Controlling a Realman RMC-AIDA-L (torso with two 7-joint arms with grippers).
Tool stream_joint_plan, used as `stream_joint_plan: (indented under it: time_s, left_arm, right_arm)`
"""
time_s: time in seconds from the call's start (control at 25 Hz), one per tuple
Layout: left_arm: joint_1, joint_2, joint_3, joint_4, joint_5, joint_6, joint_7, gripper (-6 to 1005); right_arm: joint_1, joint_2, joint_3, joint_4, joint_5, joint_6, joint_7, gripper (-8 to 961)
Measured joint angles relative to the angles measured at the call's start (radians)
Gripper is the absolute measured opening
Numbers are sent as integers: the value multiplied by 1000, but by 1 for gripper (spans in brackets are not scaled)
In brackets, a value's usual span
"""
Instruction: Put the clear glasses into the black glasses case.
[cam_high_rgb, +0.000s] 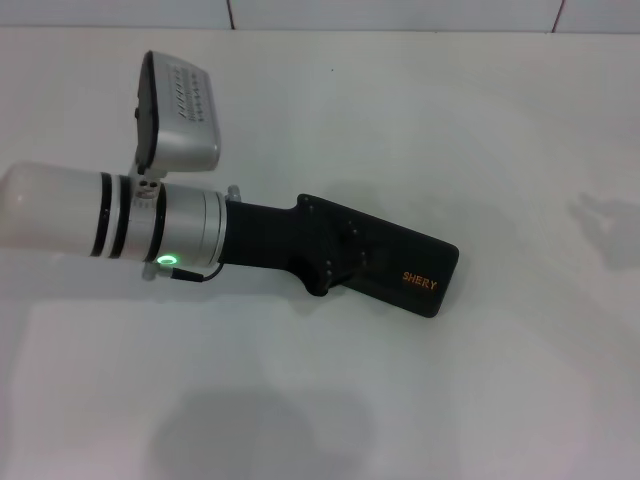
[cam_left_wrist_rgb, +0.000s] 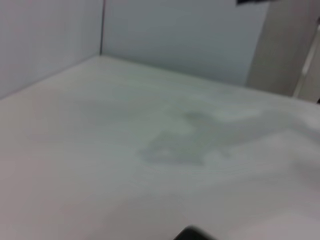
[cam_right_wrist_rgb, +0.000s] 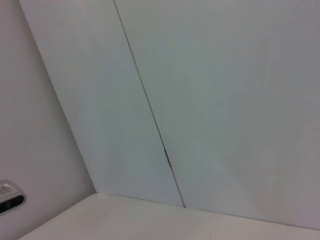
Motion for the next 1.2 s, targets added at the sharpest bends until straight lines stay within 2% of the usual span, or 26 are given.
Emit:
stream_joint_plan:
  time_s: [0.28,0.36,0.4,0.44,0.6,0.64,0.68,0.72,0.76,0.8,0.88,1.04,1.12,1.2]
  left_arm:
    - [79,3,-7,156,-182,225,-16,190]
    - [141,24,-12,245,-265,370,-7,192]
    - [141,24,-12,245,-265,370,-7,225]
    - [161,34,-15,270,-294,426,13,258]
    - [223,92,-89,304,-390,613,15,391]
    - [229,109,-109,302,-390,632,-8,414]
    - [237,130,-125,299,-385,650,-32,437]
    - [242,145,-134,296,-383,659,-45,461]
    - [249,173,-140,288,-379,674,-60,484]
    - [252,192,-142,281,-379,681,-66,507]
    - [254,217,-149,270,-378,683,-71,554]
    - [268,224,-181,261,-363,684,-76,626]
    - [286,221,-186,261,-363,684,-72,651]
    - [299,218,-190,261,-358,684,-67,664]
  right_arm:
    - [10,-1,-6,45,-8,-61,-54,161]
    - [29,-1,-36,83,-9,-139,-138,161]
    - [29,-1,-36,83,-9,-139,-138,162]
    - [35,0,-54,102,3,-166,-167,162]
    - [65,1,-165,184,82,-197,-213,162]
    - [80,2,-201,204,93,-197,-221,198]
    - [120,6,-287,240,109,-192,-241,234]
    - [120,6,-287,240,109,-192,-241,271]
    - [137,8,-334,251,117,-187,-251,307]
    - [147,9,-365,256,126,-180,-258,343]
    - [165,11,-445,261,168,-155,-279,425]
    - [196,12,-534,261,221,-115,-303,588]
    - [216,13,-562,261,231,-102,-303,783]
    - [229,13,-592,257,244,-92,-303,783]
